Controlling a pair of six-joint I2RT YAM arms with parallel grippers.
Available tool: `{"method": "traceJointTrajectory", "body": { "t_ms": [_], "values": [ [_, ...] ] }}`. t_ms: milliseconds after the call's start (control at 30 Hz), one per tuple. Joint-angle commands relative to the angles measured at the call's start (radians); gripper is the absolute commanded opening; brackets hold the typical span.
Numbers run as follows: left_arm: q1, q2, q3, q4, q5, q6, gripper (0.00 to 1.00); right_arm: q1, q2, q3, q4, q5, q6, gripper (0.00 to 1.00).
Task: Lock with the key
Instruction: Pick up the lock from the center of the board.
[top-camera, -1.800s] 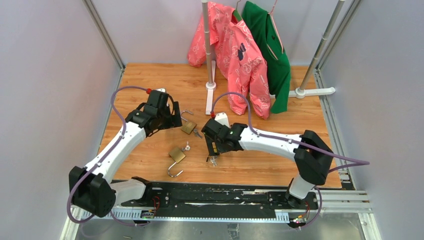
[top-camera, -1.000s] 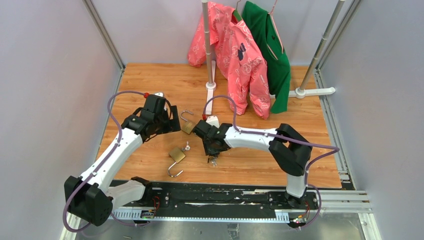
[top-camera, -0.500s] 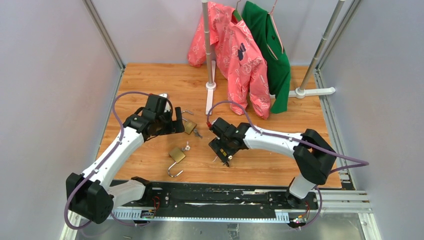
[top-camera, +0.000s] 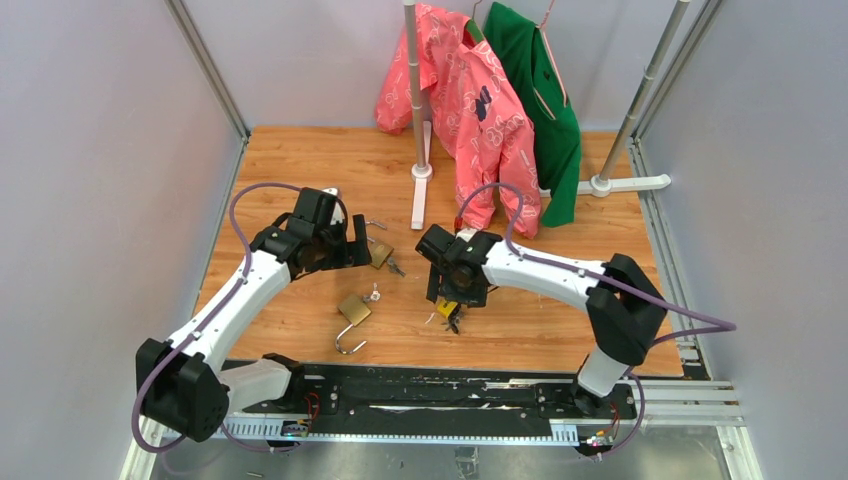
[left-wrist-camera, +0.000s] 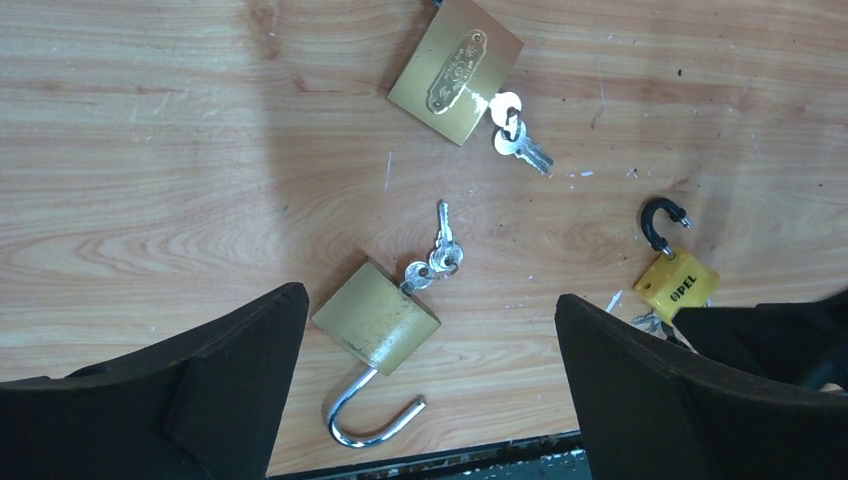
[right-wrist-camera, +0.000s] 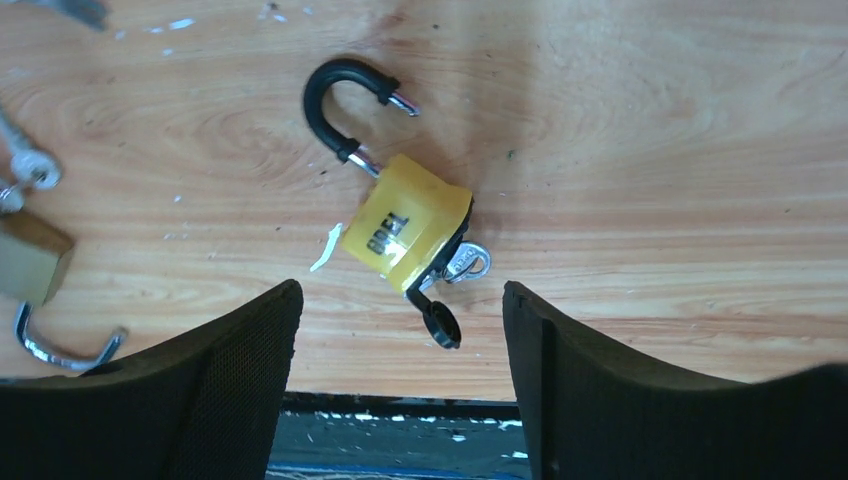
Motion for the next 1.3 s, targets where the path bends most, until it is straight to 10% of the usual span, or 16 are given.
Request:
{"method": "traceJointTrajectory", "body": {
  "t_ms": [0,633,1033,1267],
  "values": [
    [0.005,0.006,0.004,0.017,0.029,0.011,1.00,-0.010,0.065,0.018,-0.058,0.017,0.231,0.75],
    [0.005,-0.032,-0.028,0.023,0.037,0.023,1.00,-0.014,0.238,0.103,-0.071,0.064,0.218,0.37],
    [-0.024,-0.105,-0.101,0.208,0.296,0.259,0.99,-0.180,0.103,0.029,0.002,-0.397,-0.430,0.19],
    [-0.219,-0.358,-0.295,0.530,0.413,0.576,0.94,-0.247,-0.012,0.027,-0.138,-0.584,-0.631,0.17]
  ]
}}
